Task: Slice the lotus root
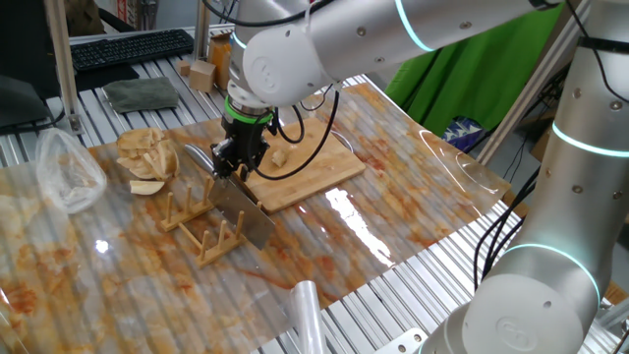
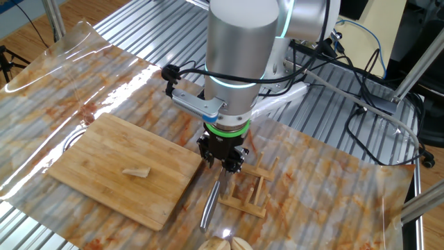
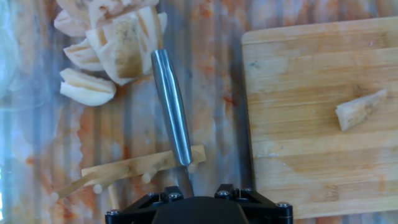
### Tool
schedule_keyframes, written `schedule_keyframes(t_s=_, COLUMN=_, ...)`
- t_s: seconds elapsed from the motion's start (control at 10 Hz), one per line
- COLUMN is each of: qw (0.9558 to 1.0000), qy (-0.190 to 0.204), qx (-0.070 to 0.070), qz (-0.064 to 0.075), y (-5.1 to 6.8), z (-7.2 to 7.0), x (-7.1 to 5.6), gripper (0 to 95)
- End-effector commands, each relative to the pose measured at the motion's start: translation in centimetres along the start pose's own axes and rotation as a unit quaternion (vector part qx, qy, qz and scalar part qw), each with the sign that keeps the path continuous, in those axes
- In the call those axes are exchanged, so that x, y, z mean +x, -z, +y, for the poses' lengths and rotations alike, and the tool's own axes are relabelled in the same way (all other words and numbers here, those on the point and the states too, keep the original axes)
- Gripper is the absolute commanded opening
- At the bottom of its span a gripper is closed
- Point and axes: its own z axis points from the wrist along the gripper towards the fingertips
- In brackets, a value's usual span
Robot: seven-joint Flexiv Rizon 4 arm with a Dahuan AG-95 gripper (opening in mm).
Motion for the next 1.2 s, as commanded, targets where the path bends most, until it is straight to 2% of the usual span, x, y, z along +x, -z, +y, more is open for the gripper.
schedule_keyframes(t_s=0.1, qw=1.0, qy=0.0, qx=0.002, qz=0.0, y=0.05, z=-0.07, x=0.03, gripper=38.0)
schedule_keyframes(t_s=0.4, qw=1.0, qy=-0.001, qx=-0.002, qz=0.002, y=0.05, z=-0.06, x=0.03, gripper=38.0)
schedule_keyframes(t_s=0.8, qw=1.0, qy=-0.005, qx=0.006, qz=0.0, y=0.1, z=0.0, x=0.04, gripper=38.0)
schedule_keyframes(t_s=1.2, qw=0.9996, qy=-0.029, qx=0.004, qz=0.0, y=0.1, z=0.0, x=0.04, gripper=38.0)
